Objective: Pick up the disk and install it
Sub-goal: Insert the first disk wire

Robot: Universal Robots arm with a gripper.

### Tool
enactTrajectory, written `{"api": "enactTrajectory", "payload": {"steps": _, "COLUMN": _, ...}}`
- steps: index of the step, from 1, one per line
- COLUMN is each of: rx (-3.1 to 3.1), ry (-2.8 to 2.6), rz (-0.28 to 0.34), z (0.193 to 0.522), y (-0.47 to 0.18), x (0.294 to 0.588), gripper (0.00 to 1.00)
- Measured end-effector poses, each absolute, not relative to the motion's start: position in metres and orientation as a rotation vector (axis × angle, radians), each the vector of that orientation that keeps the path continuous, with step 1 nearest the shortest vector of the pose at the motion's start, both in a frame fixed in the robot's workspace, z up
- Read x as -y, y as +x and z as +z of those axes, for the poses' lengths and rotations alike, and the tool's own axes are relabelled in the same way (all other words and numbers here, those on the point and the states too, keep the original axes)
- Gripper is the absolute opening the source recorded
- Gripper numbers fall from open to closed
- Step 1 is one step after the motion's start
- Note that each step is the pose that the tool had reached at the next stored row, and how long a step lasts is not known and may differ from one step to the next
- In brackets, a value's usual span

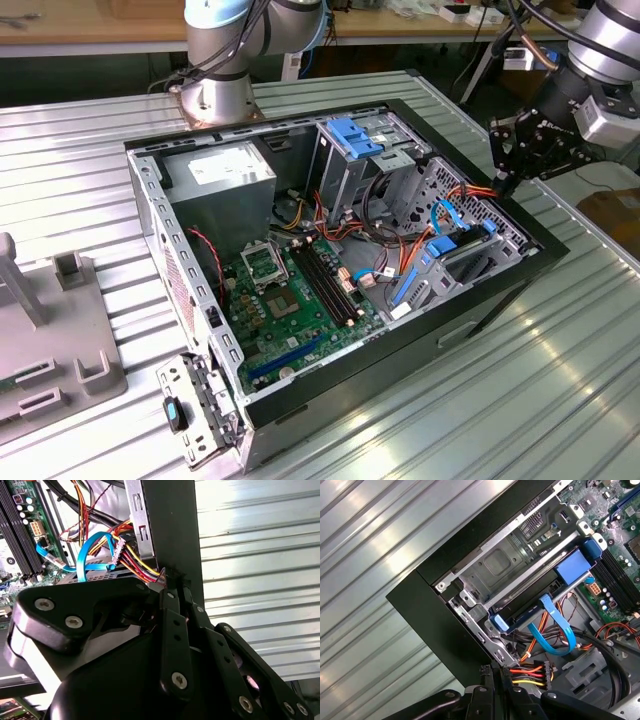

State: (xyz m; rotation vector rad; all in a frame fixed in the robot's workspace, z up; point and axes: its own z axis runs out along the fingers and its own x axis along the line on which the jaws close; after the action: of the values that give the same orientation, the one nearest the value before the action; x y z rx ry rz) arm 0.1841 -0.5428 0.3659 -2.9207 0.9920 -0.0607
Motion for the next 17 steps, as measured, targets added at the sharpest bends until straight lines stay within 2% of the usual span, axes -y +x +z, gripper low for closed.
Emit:
{"api": "enactTrajectory", "payload": {"steps": 8, "rx": -0.99, "ry": -2.912, "rz": -0.059, "z": 0.37, "y": 0.181, "x": 0.543, "gripper": 0.16}}
{"api": "enactTrajectory", "payload": {"steps": 17, "rx": -0.986, "ry": -2.903, "rz": -0.093, "z": 0.38, "y": 0.167, "x": 0.543, "gripper": 0.16}}
